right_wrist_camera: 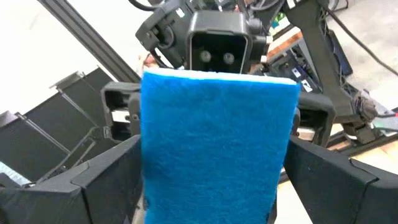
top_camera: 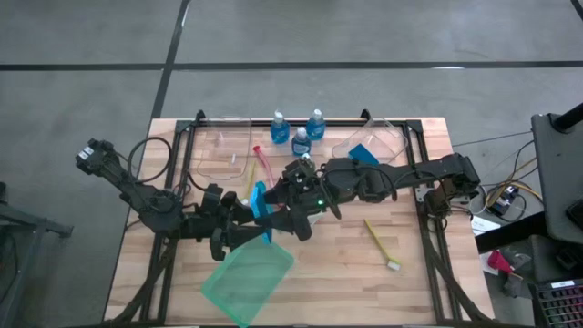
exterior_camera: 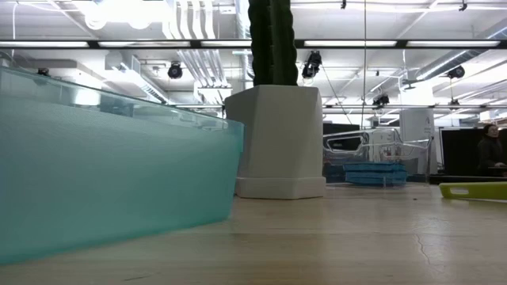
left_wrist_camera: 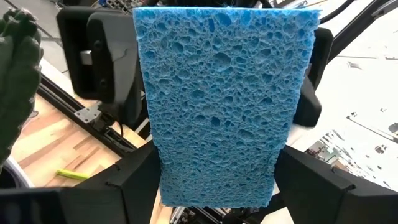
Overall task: Pick & Place Kitchen Sink Supplies
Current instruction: Put the blue sponge into the right transparent bin
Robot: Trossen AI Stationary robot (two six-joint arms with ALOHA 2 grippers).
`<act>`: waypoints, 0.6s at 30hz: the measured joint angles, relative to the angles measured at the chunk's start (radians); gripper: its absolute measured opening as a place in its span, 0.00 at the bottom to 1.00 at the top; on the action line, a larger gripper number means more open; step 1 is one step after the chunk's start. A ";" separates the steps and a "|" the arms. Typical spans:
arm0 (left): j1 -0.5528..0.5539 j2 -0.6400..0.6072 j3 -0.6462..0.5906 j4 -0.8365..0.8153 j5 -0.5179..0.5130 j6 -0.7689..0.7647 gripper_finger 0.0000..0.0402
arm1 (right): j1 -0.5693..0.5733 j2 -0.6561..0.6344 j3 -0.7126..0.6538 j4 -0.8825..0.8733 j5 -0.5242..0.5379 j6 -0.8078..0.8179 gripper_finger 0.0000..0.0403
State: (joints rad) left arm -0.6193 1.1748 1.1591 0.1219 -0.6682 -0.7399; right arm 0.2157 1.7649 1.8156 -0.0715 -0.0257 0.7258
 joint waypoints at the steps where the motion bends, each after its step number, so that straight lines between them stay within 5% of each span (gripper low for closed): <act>1: 0.000 0.000 0.000 0.000 0.000 0.000 0.70 | 0.000 -0.002 0.000 0.001 0.000 0.000 0.91; 18: 0.000 0.000 0.000 0.000 0.001 -0.002 0.70 | 0.000 0.003 0.000 0.000 0.000 0.005 0.91</act>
State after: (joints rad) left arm -0.6197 1.1748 1.1591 0.1219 -0.6670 -0.7418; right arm 0.2153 1.7679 1.8156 -0.0718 -0.0254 0.7307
